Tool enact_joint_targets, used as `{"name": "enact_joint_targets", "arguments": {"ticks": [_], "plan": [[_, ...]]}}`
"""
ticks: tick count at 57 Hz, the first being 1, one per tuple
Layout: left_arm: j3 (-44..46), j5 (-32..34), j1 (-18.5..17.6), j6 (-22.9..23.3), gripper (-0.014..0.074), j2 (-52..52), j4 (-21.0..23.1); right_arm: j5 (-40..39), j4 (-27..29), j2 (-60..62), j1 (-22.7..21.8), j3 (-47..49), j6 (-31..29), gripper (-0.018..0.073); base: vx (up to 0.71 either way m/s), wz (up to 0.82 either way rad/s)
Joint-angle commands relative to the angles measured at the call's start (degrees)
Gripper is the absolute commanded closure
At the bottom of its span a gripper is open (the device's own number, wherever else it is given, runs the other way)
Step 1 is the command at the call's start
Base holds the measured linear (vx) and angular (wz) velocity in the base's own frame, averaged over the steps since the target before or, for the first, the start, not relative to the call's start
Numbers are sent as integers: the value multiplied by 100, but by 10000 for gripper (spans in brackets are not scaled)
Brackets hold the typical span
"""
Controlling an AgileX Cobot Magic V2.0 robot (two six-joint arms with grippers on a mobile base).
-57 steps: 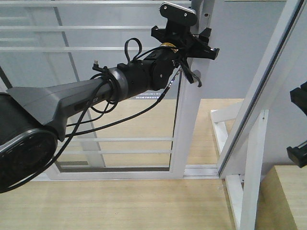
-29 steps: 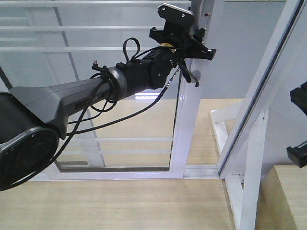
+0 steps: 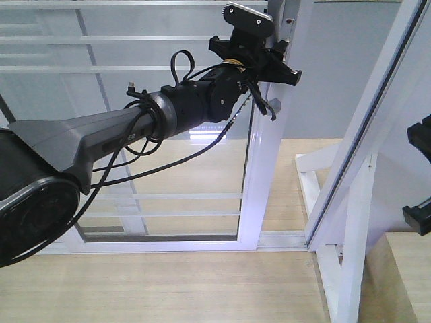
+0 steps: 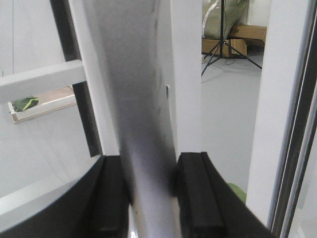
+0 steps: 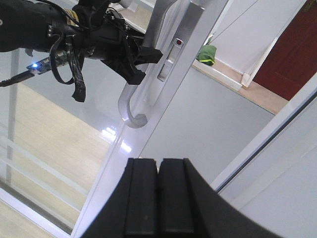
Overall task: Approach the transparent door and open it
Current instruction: 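Slide the glass door along its track with the left gripper, then keep sliding the door with the left gripper until the opening is wide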
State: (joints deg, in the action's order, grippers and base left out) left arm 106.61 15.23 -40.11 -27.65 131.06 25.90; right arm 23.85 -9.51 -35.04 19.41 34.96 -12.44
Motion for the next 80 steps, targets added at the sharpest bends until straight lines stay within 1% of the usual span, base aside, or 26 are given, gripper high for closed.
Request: {"name": "enact_joint_targets", "arguments": {"ticks": [1, 7, 10, 15, 25, 32, 38, 44, 48, 54, 64, 68, 72, 80], "plan": [[196, 421, 20, -286, 596, -572, 219, -450, -47, -4, -25, 168, 1, 565, 0, 0], [196, 446, 20, -657, 596, -592, 693, -450, -47, -4, -25, 168, 1, 565, 0, 0], [196, 460, 20, -933, 596, -592, 992, -450, -47, -4, -25, 168, 1, 565, 0, 0], [196, 465, 20, -1512, 596, -603, 1650, -450, -47, -4, -25, 168, 1, 565, 0, 0], [196, 477, 20, -2449, 596, -703, 2637, -450, -47, -4, -25, 168, 1, 565, 0, 0], [196, 528, 20, -3083, 596, -824, 3086, -449, -52, -4, -25, 168, 1, 565, 0, 0], [196, 672, 20, -3379, 596, -919, 3479, -449, -52, -4, -25, 168, 1, 565, 0, 0], [196, 984, 20, -3661, 596, -934, 3894, -467, -52, -4, -25, 168, 1, 565, 0, 0], [196, 1113, 20, -3954, 596, -934, 4151, -467, -52, -4, -25, 168, 1, 565, 0, 0], [196, 1173, 20, -4536, 596, -934, 4612, -467, -52, -4, -25, 168, 1, 565, 0, 0], [196, 1309, 20, -5625, 596, -992, 5660, -467, -52, -4, -25, 168, 1, 565, 0, 0], [196, 1371, 20, -6042, 596, -1042, 6003, -467, -52, -4, -25, 168, 1, 565, 0, 0], [196, 1492, 20, -6336, 596, -1072, 6201, -467, -52, -4, -25, 168, 1, 565, 0, 0], [196, 1856, 20, -6733, 596, -1138, 6497, -466, -47, -4, -25, 168, 1, 565, 0, 0]]}}
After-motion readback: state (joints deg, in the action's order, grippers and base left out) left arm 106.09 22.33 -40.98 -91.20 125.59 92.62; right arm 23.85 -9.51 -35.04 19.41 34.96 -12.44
